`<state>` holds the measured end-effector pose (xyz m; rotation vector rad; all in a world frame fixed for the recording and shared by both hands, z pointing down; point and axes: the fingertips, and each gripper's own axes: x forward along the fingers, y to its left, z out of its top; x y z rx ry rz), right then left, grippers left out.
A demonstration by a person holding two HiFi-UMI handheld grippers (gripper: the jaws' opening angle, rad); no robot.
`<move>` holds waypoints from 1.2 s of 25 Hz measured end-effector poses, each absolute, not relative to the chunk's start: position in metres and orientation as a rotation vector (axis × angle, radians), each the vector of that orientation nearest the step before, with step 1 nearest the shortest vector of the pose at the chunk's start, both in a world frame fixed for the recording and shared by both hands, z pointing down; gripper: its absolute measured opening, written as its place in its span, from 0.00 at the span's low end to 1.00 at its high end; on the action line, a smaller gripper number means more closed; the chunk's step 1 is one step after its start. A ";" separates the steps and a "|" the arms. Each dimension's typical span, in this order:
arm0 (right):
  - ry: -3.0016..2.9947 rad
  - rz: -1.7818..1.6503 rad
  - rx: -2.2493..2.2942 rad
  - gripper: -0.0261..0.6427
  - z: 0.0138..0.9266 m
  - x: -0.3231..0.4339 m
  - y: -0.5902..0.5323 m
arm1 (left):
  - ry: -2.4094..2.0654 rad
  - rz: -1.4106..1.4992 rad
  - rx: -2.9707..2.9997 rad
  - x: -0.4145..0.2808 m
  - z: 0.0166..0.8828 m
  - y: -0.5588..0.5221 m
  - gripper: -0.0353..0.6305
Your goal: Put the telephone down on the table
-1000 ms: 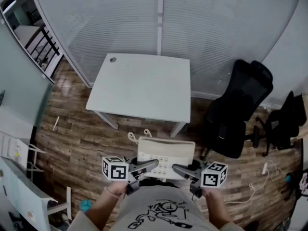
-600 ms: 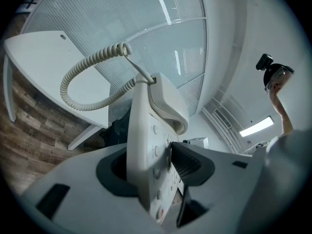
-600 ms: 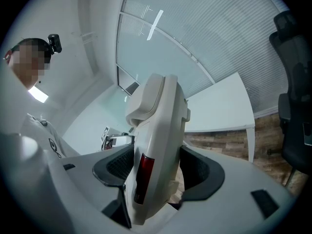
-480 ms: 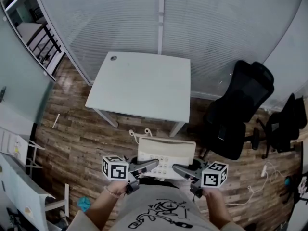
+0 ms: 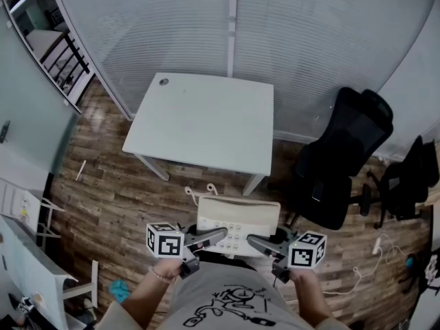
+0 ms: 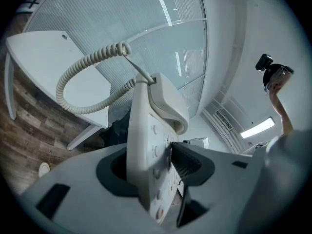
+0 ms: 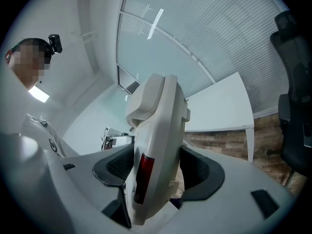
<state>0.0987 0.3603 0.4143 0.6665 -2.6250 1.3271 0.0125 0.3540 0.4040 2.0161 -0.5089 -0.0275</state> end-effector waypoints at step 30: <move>-2.603 1.342 0.726 0.50 0.419 0.045 0.233 | -0.449 -0.023 2.007 -0.041 0.411 0.223 0.36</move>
